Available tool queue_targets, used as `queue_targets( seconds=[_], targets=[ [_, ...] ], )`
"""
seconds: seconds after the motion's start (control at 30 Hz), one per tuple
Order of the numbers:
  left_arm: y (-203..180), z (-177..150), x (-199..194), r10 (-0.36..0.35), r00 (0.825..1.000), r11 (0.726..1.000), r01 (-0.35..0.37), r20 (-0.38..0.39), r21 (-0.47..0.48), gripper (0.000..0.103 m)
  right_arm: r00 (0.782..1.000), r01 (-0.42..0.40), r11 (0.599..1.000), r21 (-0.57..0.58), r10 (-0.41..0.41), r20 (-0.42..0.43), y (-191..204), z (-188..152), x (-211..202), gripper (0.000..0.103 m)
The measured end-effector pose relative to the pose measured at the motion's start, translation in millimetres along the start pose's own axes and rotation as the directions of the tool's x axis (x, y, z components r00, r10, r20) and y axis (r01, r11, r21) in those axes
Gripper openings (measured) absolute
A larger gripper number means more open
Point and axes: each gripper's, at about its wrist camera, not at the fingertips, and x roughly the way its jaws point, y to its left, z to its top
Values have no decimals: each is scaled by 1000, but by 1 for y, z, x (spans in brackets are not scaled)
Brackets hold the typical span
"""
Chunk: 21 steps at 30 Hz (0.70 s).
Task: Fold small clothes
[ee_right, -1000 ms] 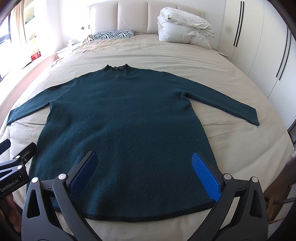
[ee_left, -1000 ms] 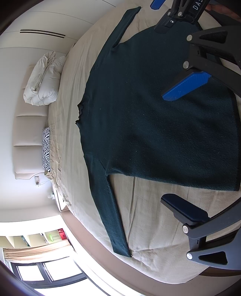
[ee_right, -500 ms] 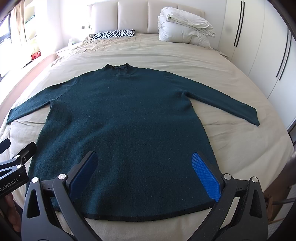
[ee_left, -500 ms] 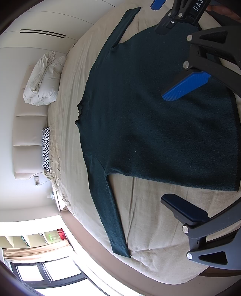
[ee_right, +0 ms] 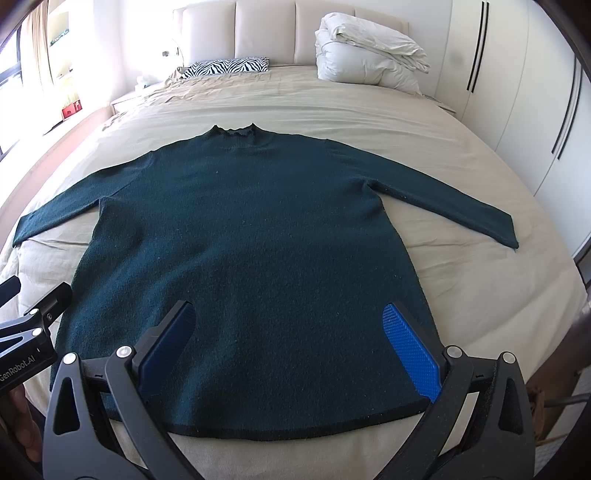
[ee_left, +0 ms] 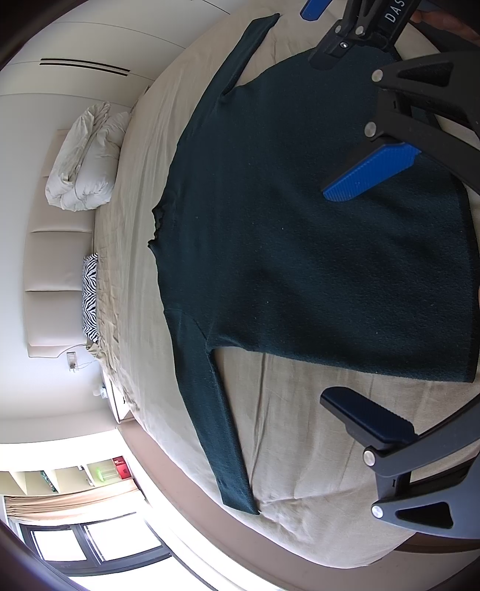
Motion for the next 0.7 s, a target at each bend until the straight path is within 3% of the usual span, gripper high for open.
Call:
queue_targets(
  seconds=[0.7],
  targets=[
    [-2,-8,2,-1,1000,1000,1,-8,1,103,1000,-1,1000,2,1,-5,1,0,2,103]
  ],
)
